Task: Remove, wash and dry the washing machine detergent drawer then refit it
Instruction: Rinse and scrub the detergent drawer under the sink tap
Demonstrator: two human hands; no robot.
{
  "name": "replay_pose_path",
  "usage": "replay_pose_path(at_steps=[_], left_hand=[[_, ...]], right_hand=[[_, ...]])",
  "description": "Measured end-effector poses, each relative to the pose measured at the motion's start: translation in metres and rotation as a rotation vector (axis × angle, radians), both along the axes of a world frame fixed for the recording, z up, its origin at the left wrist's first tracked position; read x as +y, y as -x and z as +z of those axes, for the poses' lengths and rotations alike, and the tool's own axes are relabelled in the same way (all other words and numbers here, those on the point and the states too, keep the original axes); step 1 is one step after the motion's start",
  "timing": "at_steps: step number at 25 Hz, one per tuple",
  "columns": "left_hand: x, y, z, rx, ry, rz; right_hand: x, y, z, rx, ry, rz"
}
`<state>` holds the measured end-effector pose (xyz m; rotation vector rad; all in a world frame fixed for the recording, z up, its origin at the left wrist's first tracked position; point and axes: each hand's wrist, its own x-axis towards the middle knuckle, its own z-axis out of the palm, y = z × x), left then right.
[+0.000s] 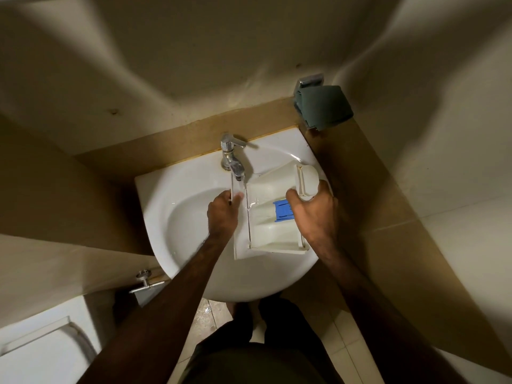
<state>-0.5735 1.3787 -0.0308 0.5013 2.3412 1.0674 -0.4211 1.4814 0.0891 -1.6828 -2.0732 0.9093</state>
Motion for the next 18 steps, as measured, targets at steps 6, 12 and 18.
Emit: replay_pose_path(at_steps=[6,12,18], left_hand=[[-0.009,-0.012,-0.001,-0.186,-0.015,0.000],[-0.002,-0.015,0.001,-0.073,0.016,0.092],[-0.030,-0.028,0.000,-0.370,-0.070,-0.058]], right_hand=[[0.003,-0.002,-0.004,0.023,-0.019,0.010],[0.002,-0.005,-0.006,0.018,0.028,-0.031],[0.001,-0.008,-0.009,0.084,0.018,-0.103]])
